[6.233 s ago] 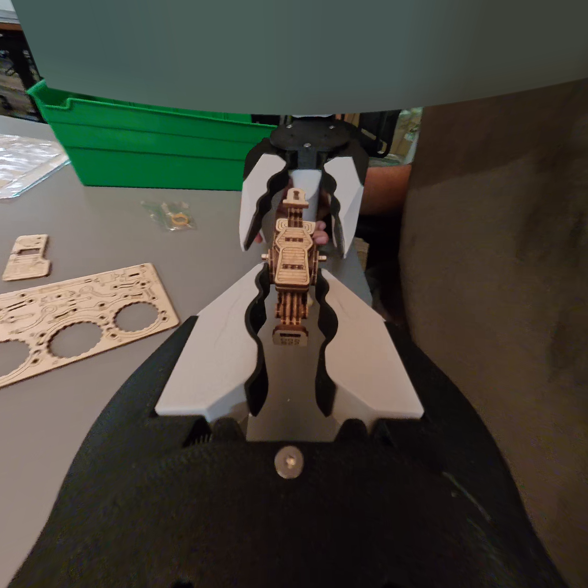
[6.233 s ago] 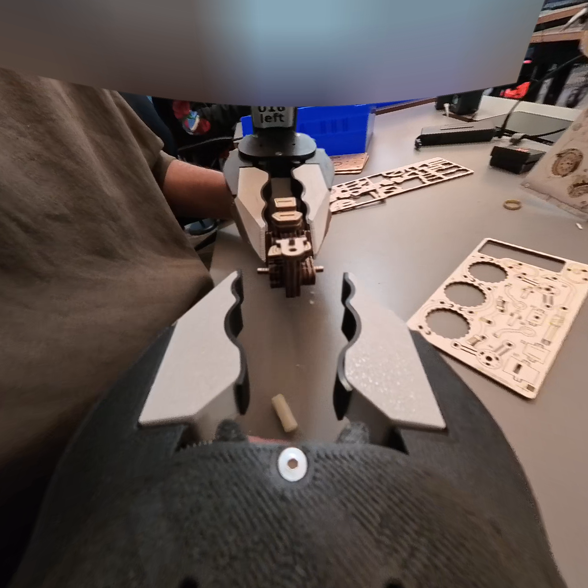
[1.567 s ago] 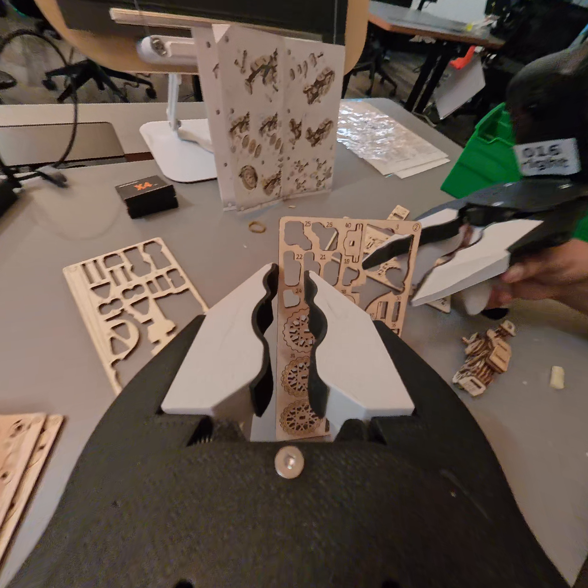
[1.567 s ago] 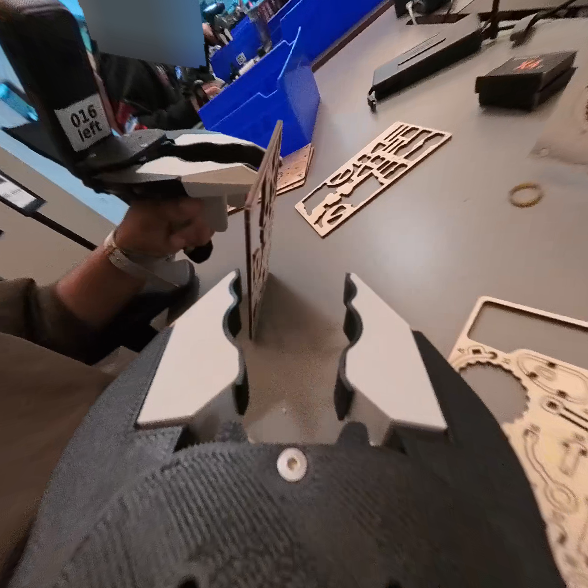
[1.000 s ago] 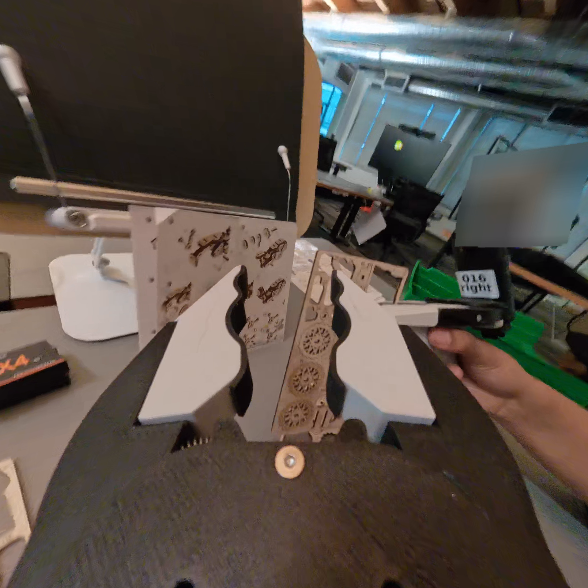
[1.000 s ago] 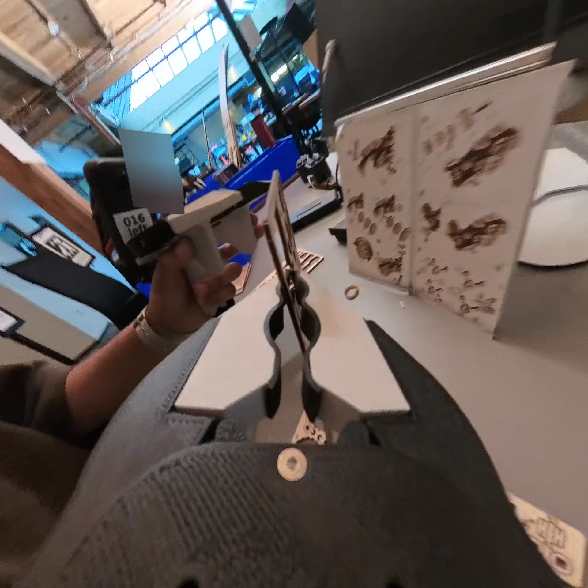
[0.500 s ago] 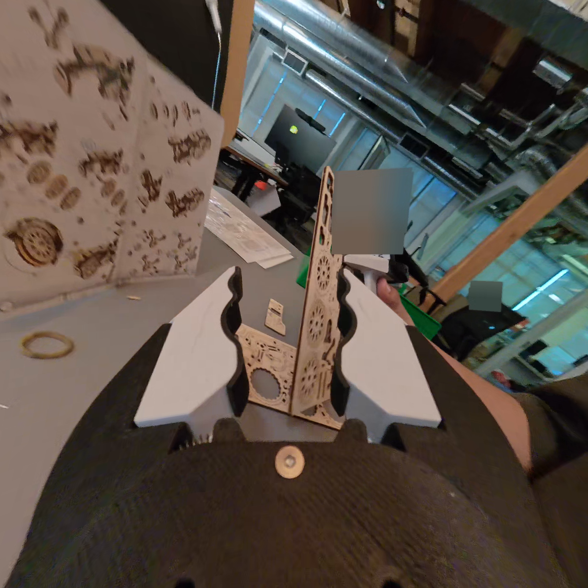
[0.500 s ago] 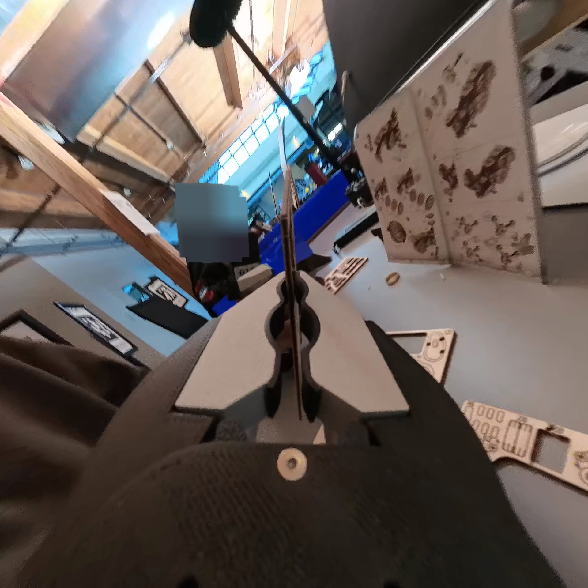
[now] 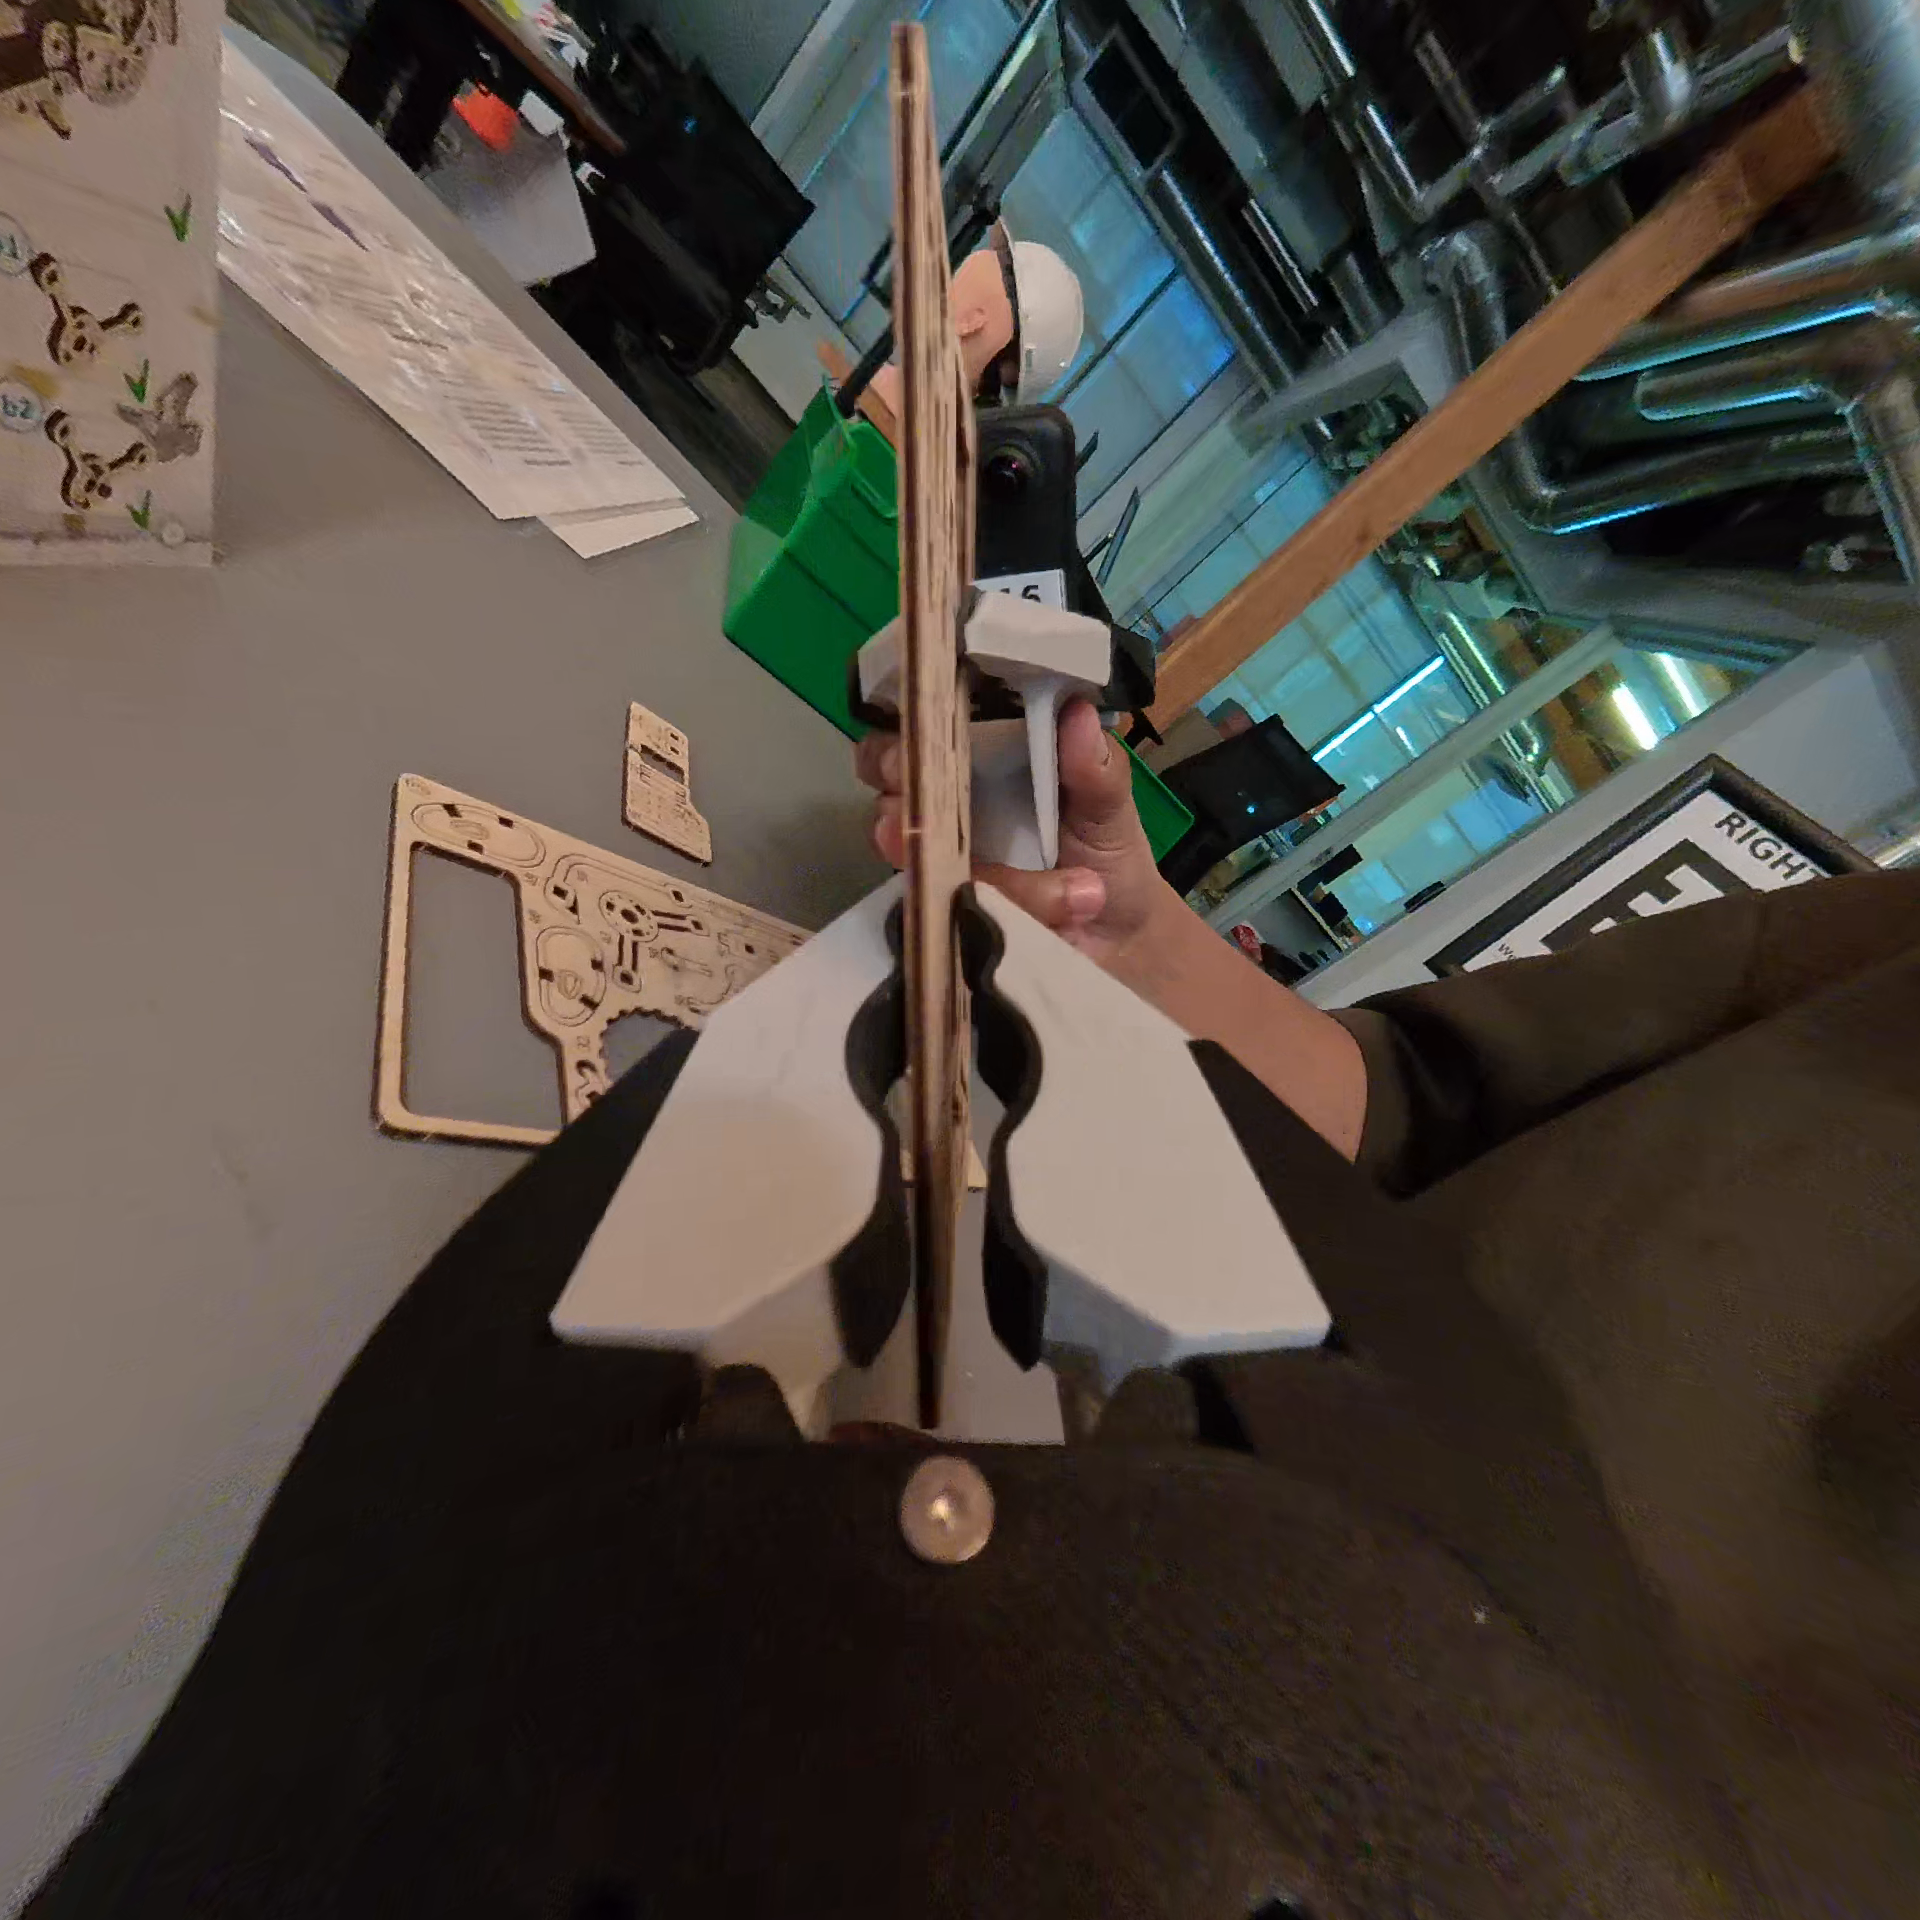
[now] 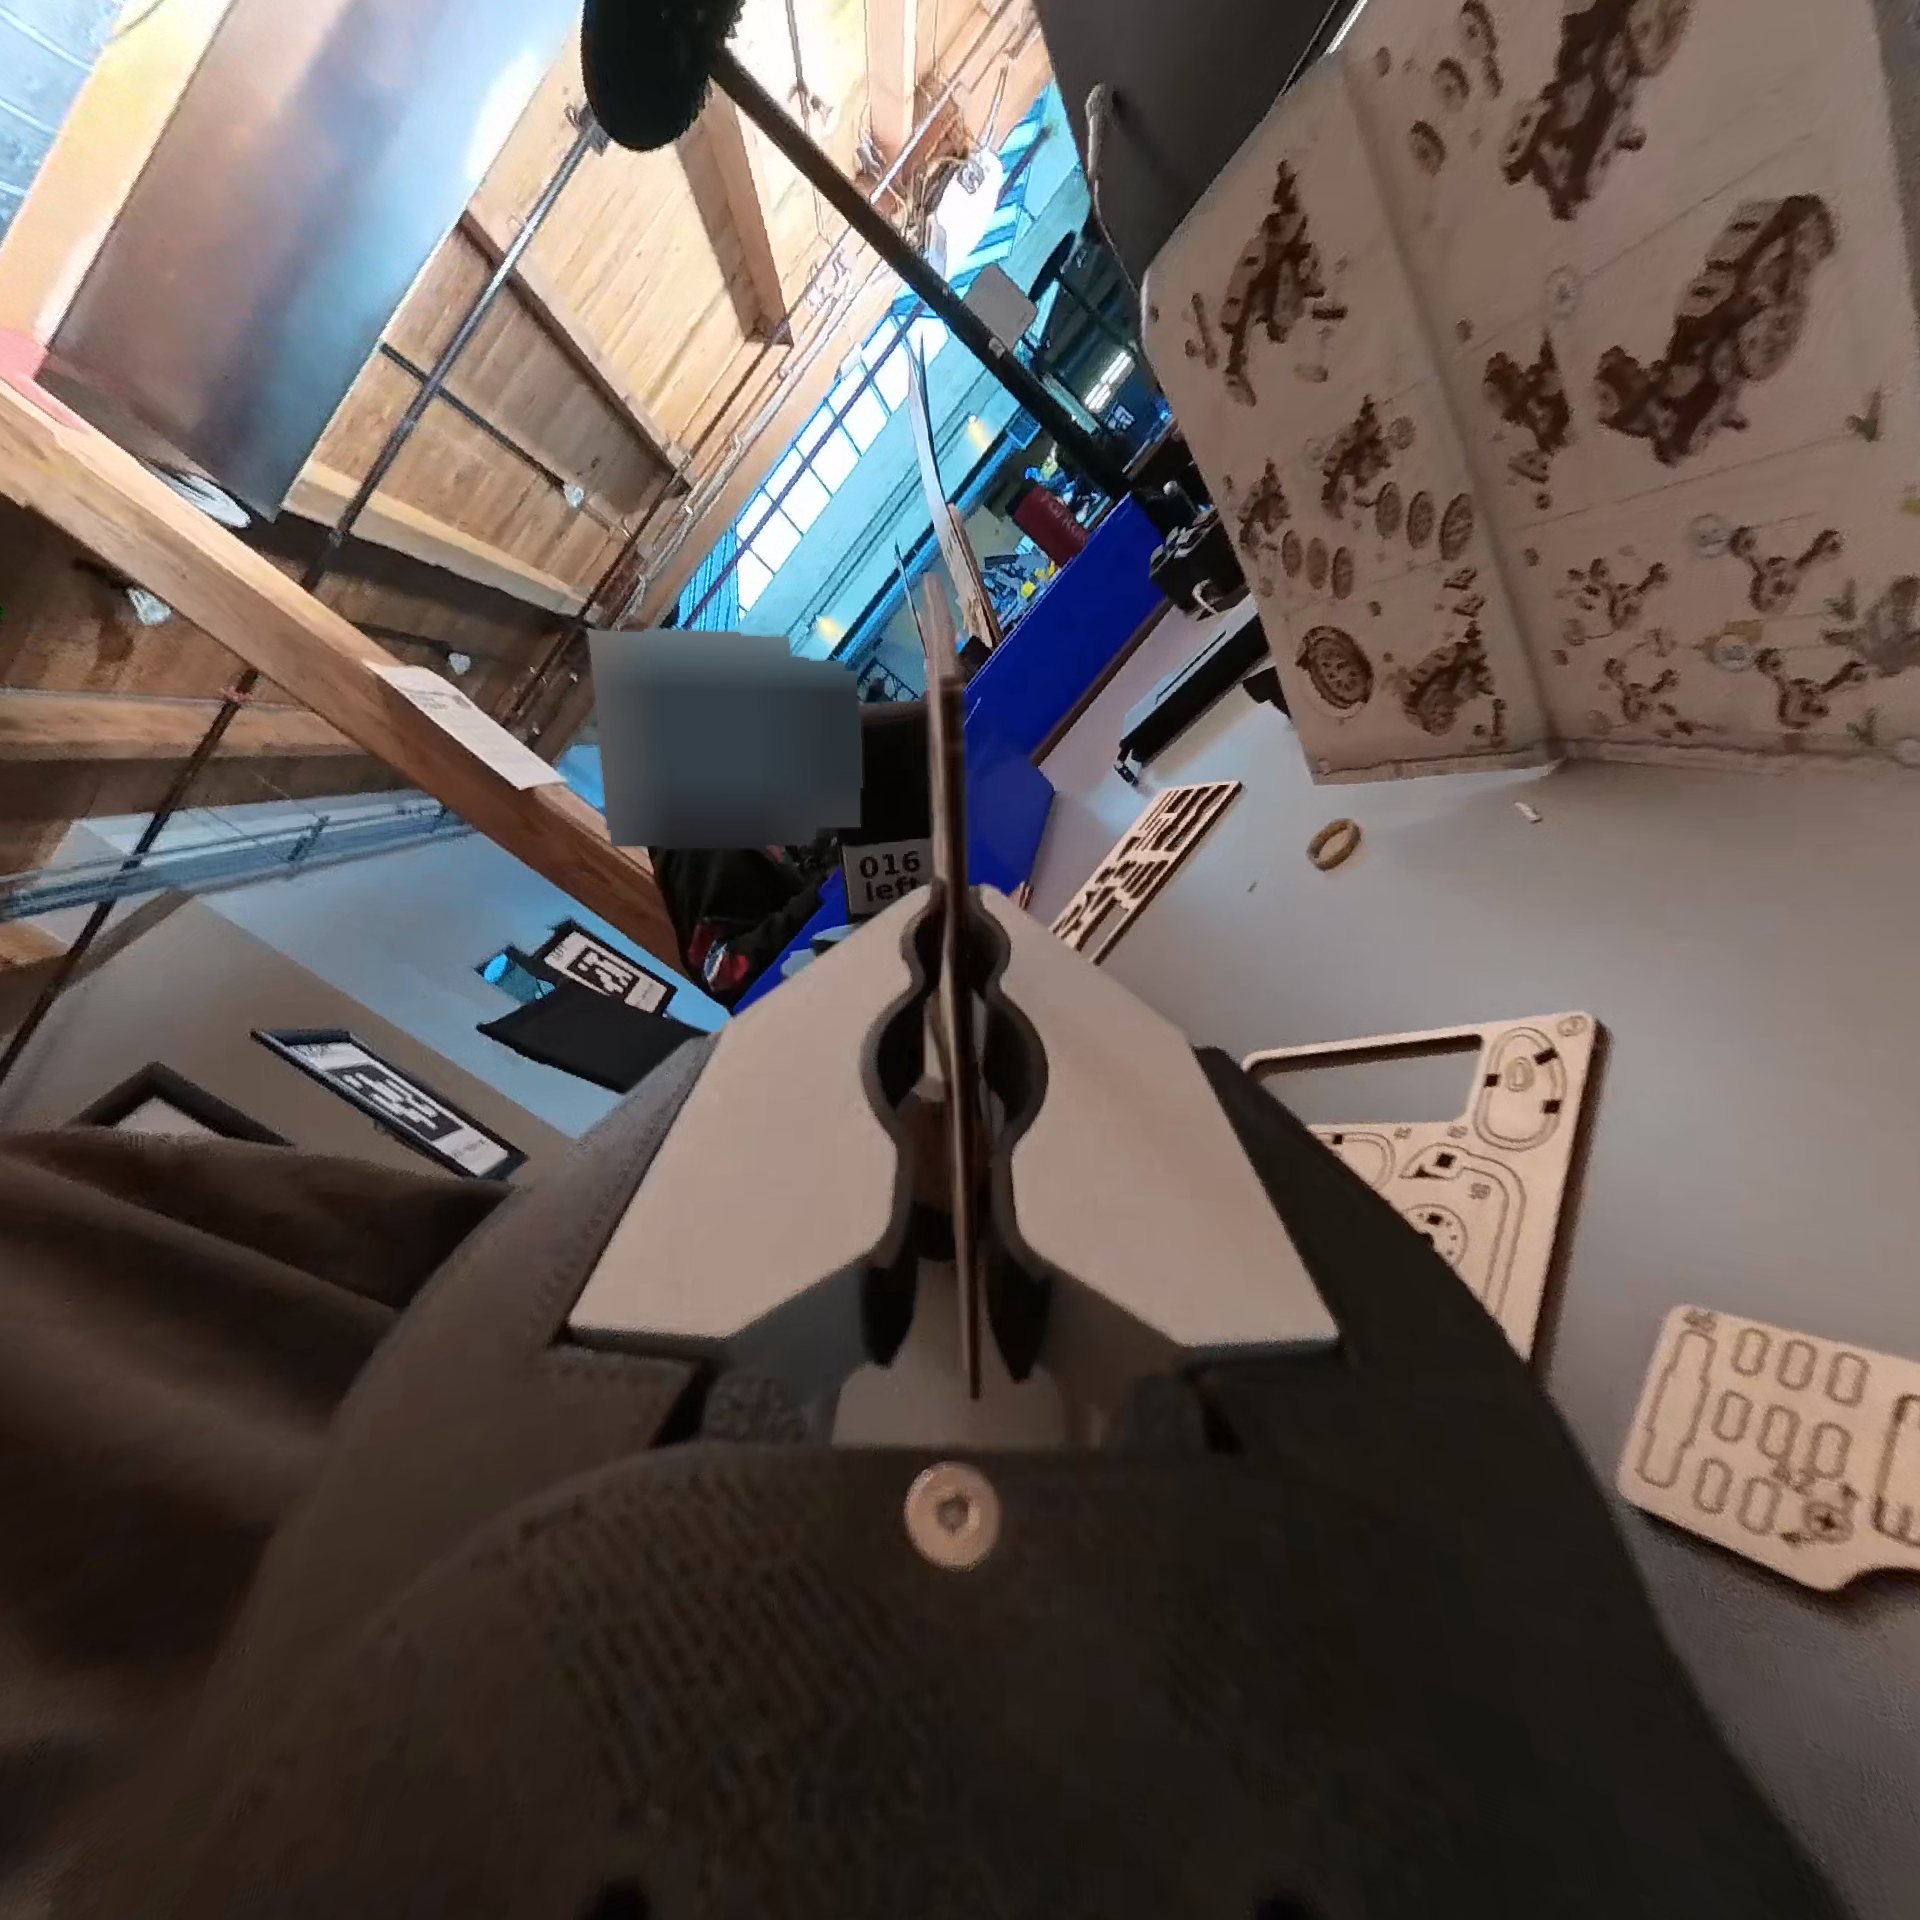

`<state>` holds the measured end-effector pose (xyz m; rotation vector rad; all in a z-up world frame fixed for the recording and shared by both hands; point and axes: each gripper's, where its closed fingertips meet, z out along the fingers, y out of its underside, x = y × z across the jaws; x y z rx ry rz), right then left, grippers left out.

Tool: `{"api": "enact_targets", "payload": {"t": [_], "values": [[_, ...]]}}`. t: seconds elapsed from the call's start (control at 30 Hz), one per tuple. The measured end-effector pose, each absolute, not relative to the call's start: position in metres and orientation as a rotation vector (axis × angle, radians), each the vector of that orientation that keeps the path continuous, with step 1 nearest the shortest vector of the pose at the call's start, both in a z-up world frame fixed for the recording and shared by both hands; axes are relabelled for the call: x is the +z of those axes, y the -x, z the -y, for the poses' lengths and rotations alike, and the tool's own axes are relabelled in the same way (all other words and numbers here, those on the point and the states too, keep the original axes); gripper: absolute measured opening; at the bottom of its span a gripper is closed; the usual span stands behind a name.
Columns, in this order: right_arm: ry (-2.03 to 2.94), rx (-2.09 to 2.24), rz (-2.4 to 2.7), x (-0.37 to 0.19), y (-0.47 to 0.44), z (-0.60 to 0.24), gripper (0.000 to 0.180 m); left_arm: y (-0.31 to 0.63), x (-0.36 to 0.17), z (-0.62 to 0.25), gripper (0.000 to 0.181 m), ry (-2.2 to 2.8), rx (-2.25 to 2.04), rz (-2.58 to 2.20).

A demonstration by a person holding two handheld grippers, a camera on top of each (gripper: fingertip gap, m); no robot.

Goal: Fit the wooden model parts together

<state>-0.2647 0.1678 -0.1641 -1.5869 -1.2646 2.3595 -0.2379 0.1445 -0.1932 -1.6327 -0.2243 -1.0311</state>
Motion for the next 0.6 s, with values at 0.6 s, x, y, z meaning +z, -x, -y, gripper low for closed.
{"api": "enact_targets", "payload": {"t": [0.6], "values": [[1.601,2.093,1.422,-0.184,0.272,-0.144,0.028,0.269,-0.179,-0.142,0.001,1.469,-0.996,0.347]]}}
